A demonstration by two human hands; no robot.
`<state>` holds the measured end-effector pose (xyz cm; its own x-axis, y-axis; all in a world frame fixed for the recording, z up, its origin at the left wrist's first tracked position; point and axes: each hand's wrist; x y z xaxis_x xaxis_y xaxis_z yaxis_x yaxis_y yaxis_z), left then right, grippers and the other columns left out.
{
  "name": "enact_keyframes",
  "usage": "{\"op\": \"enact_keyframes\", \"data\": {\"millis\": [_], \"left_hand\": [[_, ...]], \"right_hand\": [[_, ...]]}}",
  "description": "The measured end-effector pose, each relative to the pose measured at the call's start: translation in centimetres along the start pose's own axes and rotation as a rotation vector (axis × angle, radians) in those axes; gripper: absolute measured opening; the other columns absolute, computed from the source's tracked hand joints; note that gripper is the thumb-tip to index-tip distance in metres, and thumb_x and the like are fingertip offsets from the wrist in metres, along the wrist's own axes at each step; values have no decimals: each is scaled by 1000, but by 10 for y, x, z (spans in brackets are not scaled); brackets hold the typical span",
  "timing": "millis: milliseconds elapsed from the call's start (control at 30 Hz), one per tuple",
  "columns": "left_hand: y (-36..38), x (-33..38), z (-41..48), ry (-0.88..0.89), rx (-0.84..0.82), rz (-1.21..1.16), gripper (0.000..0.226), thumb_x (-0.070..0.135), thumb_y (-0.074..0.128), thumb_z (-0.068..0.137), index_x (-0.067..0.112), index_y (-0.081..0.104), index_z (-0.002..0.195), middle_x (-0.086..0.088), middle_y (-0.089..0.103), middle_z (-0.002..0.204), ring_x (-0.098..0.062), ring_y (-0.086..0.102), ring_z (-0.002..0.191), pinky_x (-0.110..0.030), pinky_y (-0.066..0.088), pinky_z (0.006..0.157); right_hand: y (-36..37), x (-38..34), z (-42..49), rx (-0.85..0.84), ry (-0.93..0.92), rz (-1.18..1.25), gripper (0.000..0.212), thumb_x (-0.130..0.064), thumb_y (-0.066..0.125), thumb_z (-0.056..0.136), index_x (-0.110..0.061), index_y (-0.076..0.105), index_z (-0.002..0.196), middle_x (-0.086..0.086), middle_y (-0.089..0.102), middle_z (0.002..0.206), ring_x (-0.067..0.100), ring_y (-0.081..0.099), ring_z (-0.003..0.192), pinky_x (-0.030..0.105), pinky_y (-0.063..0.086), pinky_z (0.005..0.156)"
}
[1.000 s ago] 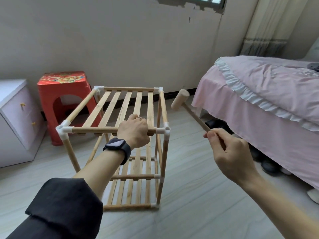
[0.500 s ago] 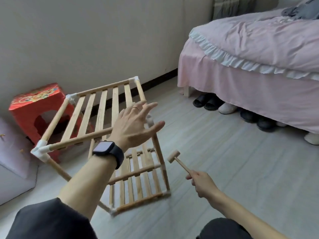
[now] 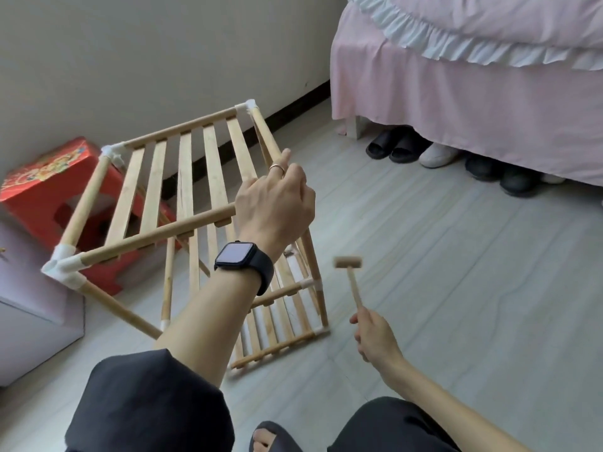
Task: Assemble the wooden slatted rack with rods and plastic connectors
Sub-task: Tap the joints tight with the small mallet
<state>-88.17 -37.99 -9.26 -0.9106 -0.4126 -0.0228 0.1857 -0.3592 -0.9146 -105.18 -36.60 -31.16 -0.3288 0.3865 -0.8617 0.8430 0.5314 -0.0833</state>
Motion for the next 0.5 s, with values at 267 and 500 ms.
{"op": "enact_keyframes", "data": {"millis": [267, 500], "left_hand": [[3, 8, 3, 6, 17, -14, 35, 35, 40, 98, 25, 62, 124, -3, 37, 161, -24, 67, 99, -40, 42, 94], [-20, -13, 5, -283, -124, -86, 67, 39, 47, 90, 18, 30, 151, 4, 58, 68, -16, 51, 60, -42, 45, 82]], "right_hand": [[-6, 0, -9, -65, -3, 33, 37, -33, 33, 110, -10, 60, 101, -1, 46, 66, 9, 38, 50, 24, 33, 47], [-8, -5, -11, -131, -9, -57, 36, -30, 34, 109, -11, 64, 100, 0, 49, 69, 9, 40, 52, 24, 33, 49]]}}
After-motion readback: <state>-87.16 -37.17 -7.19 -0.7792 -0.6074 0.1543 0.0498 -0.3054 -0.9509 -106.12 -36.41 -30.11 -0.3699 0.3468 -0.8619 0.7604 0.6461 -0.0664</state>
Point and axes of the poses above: each hand's wrist, its own z-axis towards the middle knuckle, its own y-axis out of the palm, x = y × z
